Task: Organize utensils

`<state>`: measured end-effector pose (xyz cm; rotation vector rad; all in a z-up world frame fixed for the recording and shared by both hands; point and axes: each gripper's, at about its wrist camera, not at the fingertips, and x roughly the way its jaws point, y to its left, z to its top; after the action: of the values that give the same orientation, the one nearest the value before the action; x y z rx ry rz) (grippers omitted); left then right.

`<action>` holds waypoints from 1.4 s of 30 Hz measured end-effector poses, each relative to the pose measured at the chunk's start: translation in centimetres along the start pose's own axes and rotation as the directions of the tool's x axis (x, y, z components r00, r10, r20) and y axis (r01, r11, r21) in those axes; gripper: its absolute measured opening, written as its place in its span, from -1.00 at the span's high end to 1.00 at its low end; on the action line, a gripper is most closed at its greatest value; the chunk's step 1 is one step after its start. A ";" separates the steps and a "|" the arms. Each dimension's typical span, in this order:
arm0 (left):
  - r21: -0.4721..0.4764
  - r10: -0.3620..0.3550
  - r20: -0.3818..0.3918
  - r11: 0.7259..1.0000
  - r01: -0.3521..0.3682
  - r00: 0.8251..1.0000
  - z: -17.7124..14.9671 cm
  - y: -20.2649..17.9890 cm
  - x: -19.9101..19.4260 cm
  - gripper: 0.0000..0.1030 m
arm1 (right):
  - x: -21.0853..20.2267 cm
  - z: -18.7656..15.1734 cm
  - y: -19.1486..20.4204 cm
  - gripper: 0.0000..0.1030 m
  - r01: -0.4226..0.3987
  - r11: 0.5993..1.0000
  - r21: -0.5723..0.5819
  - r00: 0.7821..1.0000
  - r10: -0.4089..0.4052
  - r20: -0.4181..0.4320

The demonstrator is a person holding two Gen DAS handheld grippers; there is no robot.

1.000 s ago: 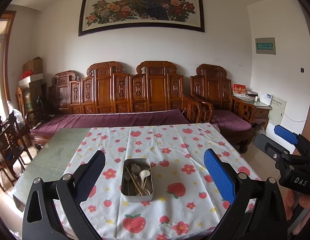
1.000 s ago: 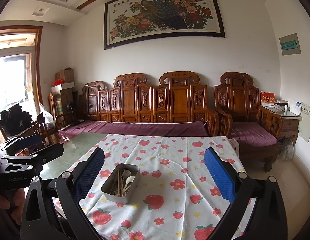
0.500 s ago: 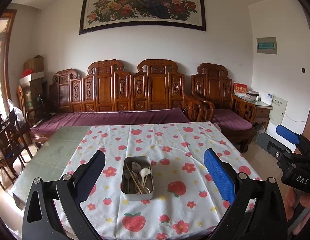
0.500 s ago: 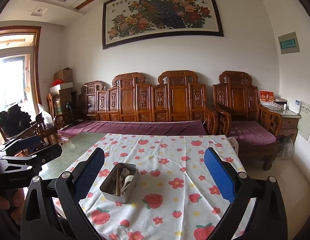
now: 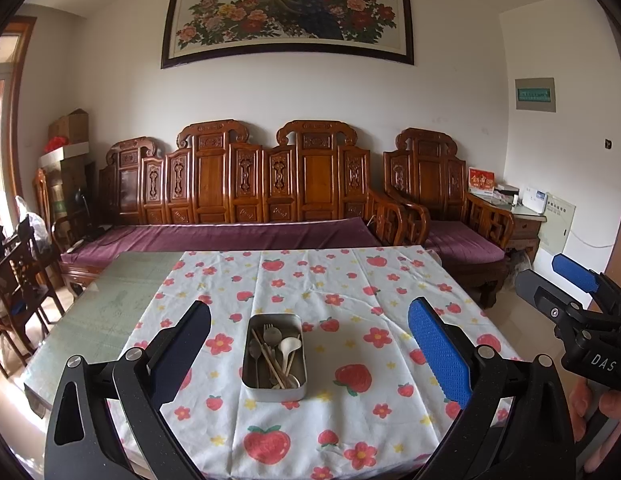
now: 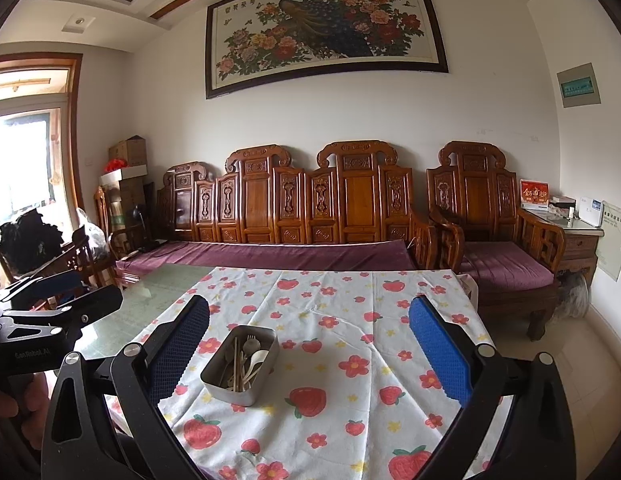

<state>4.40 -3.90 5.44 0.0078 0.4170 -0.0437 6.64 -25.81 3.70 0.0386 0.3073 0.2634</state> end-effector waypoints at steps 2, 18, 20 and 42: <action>0.000 -0.002 -0.001 1.000 0.002 1.000 0.1 0.0 0.1 -0.85 | 0.0 0.0 0.0 -0.95 0.000 1.000 0.001 1.000 0.000 0.000; -0.002 -0.003 0.003 1.000 0.003 1.000 0.1 -0.1 -0.4 -0.85 | 0.0 -0.1 0.0 -0.95 -0.001 1.000 0.001 1.000 0.001 0.000; -0.002 -0.004 0.003 1.000 0.004 1.000 0.2 -0.2 -0.4 -0.85 | -0.1 0.0 0.2 -0.95 -0.003 1.000 0.000 1.000 0.003 -0.001; -0.006 -0.008 0.007 1.000 0.008 1.000 0.6 -0.4 -1.0 -0.85 | -0.1 0.0 0.3 -0.95 -0.004 1.000 -0.001 1.000 0.004 0.002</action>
<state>3.68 -4.26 6.45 0.0002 0.4101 -0.0502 6.47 -25.58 3.80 0.0382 0.3053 0.2671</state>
